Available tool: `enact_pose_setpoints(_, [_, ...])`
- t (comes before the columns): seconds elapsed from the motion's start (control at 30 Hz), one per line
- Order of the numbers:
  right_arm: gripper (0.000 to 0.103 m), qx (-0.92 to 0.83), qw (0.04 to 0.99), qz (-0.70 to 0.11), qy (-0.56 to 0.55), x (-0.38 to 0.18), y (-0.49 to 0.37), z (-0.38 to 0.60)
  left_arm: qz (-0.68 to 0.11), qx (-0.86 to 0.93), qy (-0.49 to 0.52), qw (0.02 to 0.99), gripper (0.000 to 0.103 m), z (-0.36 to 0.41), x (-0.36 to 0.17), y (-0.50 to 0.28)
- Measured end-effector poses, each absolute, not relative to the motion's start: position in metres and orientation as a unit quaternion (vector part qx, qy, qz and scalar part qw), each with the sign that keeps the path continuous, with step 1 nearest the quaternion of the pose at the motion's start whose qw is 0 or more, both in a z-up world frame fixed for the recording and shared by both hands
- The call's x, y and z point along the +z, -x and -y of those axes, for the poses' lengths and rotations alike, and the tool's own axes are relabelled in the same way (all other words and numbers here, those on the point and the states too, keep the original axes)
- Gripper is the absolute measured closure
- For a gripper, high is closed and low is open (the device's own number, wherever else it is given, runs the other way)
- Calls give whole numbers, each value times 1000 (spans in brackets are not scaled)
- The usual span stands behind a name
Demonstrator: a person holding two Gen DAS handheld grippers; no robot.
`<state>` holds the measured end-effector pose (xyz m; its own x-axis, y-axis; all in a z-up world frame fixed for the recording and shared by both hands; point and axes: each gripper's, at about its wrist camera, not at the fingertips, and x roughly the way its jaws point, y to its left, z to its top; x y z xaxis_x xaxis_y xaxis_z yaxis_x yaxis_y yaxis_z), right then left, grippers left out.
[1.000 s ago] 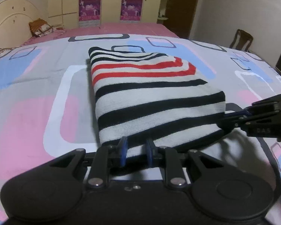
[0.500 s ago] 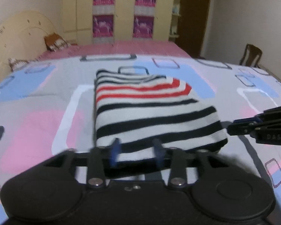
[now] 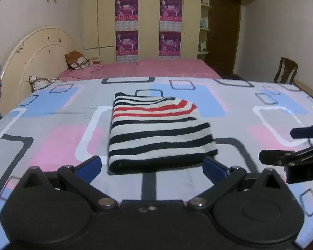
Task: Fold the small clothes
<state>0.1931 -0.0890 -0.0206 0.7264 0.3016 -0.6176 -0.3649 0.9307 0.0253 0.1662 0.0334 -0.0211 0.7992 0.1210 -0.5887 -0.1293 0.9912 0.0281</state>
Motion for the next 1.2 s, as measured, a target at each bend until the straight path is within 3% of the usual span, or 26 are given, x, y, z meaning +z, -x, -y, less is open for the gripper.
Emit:
enact_pose_setpoints(0.2, [0, 166, 936, -311, -3, 10, -145, 114, -271, 65, 29, 960, 0, -13, 7, -123])
enact_pose_setpoints(0.67, [0, 149, 949, -278, -3, 51, -49, 145, -242, 54, 27, 968, 0, 30, 39, -50])
enact_pose_setpoints(1.2, [0, 144, 953, -266, -7, 59, -45, 155, -232, 55, 26, 971, 0, 33, 43, -45])
